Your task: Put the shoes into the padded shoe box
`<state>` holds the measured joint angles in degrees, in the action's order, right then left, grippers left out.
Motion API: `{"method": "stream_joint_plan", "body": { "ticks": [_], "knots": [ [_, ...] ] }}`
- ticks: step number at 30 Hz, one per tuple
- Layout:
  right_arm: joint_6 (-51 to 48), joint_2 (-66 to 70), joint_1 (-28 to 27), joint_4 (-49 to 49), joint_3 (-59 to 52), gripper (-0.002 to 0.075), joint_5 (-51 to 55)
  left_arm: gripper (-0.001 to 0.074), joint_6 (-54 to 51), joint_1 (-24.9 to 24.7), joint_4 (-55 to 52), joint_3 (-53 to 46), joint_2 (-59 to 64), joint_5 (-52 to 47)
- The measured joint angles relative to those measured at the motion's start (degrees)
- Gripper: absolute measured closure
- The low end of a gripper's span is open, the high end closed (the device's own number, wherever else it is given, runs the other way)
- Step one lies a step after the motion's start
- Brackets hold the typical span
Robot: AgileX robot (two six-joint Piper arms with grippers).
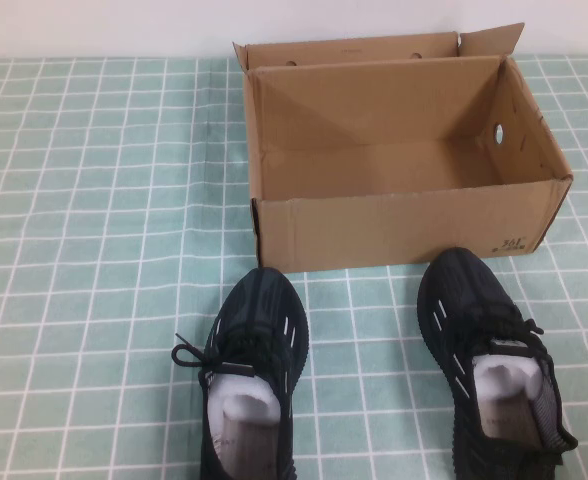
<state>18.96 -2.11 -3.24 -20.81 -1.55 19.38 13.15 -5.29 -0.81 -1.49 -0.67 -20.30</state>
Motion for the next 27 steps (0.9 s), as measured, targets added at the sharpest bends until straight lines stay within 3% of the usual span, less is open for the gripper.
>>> {"method": "stream_joint_plan", "body": {
  "ticks": [21,27],
  "knots": [
    [0.0,0.0,0.0,-0.6,0.0,0.0734,0.0,0.0739,0.0,0.0,-2.8,0.0,0.0,0.0],
    [0.0,0.0,0.0,-1.9,0.0,0.0733,0.0,0.0739,-6.1,0.0,-3.6,0.0,0.0,0.0]
  ]
}}
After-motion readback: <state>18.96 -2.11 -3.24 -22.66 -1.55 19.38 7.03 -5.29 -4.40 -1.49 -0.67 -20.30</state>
